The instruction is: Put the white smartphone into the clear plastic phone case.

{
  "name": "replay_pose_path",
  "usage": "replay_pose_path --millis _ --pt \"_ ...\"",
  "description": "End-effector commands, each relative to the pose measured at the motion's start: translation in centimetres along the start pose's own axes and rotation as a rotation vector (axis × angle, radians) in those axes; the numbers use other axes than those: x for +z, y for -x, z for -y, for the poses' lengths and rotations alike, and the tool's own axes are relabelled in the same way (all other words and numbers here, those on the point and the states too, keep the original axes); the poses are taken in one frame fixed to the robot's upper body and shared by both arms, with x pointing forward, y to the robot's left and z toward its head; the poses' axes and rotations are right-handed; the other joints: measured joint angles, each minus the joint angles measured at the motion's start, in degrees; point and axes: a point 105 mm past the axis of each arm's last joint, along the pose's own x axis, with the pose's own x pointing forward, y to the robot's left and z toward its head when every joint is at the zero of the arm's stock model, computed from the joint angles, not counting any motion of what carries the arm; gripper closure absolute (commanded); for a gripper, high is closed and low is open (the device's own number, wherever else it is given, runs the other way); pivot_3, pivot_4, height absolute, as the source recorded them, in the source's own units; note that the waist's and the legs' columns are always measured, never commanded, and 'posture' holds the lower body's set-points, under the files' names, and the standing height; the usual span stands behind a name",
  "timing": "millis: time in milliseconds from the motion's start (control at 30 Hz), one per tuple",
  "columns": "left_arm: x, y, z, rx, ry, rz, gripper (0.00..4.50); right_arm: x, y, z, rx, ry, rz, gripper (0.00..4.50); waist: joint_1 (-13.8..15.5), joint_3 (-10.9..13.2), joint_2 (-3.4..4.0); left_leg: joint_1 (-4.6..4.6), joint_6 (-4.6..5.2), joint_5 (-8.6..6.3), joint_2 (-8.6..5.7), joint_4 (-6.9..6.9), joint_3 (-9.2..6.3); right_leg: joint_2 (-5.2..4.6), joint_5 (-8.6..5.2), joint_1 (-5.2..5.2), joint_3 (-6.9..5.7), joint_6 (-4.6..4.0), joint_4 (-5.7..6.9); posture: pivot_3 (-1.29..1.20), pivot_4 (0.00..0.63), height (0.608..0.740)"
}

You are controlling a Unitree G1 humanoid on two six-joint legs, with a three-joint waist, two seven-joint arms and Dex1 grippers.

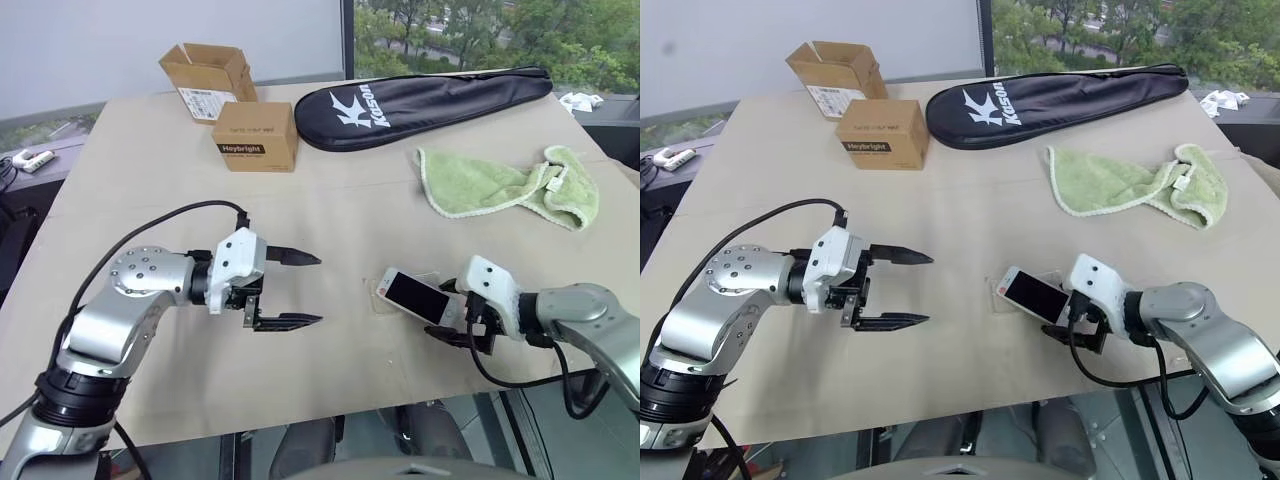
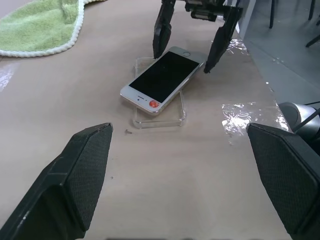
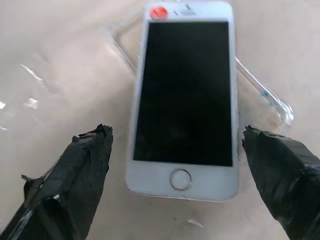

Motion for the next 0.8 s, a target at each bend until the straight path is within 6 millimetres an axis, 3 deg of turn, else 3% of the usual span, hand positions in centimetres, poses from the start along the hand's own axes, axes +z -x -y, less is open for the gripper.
replay_pose_path --millis 33,200,333,600,800 --pt "1.1 -0.1 0.0 -0.007 -0.046 0.014 0.00 0.1 0.3 0.2 -0.038 0.029 -0.017 0.05 0.00 0.00 0.00 0.00 0.00 0.00 0.00 0.00 0.00 0.00 0.00 0.00 0.00 0.00 0.00 0.00 0.150 0.740" --pt "1.2 -0.2 0.0 -0.009 -0.050 0.018 0.00 0.1 0.3 0.3 -0.051 0.053 -0.024 0.05 0.00 0.00 -0.01 0.00 0.00 0.00 0.00 0.01 0.00 0.00 0.00 0.01 0.00 0.00 0.00 0.00 0.150 0.740" --pt "1.3 -0.2 -0.1 -0.008 -0.051 0.020 0.00 0.3 0.4 0.5 -0.058 0.088 -0.023 1.58 0.00 0.00 -0.01 0.00 0.00 0.00 0.00 0.01 0.00 0.01 0.00 0.01 0.00 0.00 0.00 0.00 0.150 0.740" --pt "1.4 -0.2 -0.2 -0.001 -0.052 0.020 0.00 0.6 0.6 0.6 -0.034 0.114 -0.021 1.59 -0.01 0.00 -0.01 0.00 0.00 0.00 0.00 0.01 0.01 0.01 0.00 0.01 0.00 0.00 0.00 0.00 0.150 0.740" --pt "1.6 -0.3 -0.2 -0.001 -0.054 0.023 0.00 1.3 1.7 2.2 0.058 0.229 -0.021 1.59 -0.16 0.00 0.00 0.01 0.01 0.00 0.00 0.02 0.03 0.02 0.00 0.01 0.00 0.00 0.00 0.00 0.150 0.740"
